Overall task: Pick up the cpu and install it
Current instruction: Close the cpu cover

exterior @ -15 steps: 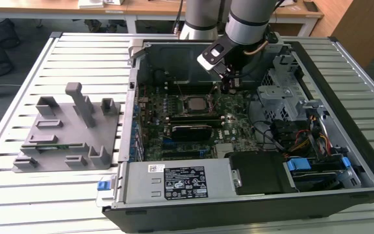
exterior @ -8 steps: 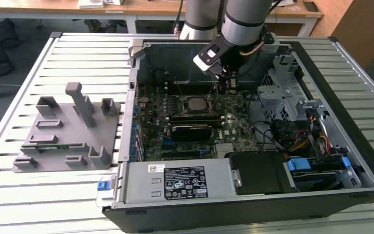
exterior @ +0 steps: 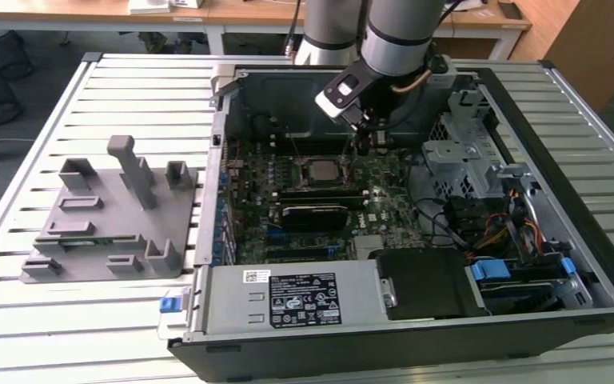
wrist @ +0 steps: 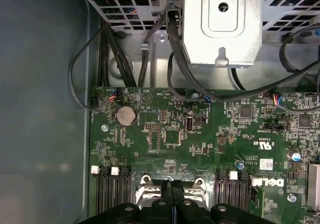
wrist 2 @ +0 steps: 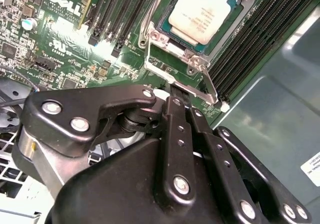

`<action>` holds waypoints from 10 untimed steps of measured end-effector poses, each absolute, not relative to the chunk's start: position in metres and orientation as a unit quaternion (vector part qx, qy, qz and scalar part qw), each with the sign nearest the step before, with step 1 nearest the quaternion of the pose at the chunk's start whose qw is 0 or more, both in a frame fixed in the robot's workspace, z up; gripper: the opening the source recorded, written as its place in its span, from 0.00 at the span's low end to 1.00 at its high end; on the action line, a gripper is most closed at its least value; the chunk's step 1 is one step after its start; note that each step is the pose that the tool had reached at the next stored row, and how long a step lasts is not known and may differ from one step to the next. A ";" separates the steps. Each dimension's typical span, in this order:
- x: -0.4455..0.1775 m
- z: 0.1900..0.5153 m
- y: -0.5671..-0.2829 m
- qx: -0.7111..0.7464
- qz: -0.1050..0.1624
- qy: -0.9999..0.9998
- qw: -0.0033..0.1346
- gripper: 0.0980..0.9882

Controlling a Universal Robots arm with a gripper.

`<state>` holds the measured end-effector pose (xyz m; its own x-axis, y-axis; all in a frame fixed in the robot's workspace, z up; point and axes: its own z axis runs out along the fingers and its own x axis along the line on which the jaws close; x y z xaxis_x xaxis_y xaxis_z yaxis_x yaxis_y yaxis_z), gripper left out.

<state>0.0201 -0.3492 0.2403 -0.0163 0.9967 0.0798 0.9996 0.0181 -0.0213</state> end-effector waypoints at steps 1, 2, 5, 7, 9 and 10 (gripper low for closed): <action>0.020 0.240 -0.349 -0.700 -0.020 -0.713 0.036 0.01; 0.019 0.240 -0.349 -0.700 -0.020 -0.713 0.036 0.01; 0.017 0.239 -0.349 -0.700 -0.020 -0.713 0.036 0.01; 0.015 0.238 -0.349 -0.700 -0.020 -0.713 0.036 0.01; 0.013 0.238 -0.349 -0.700 -0.020 -0.713 0.036 0.01; 0.013 0.237 -0.349 -0.700 -0.020 -0.713 0.036 0.01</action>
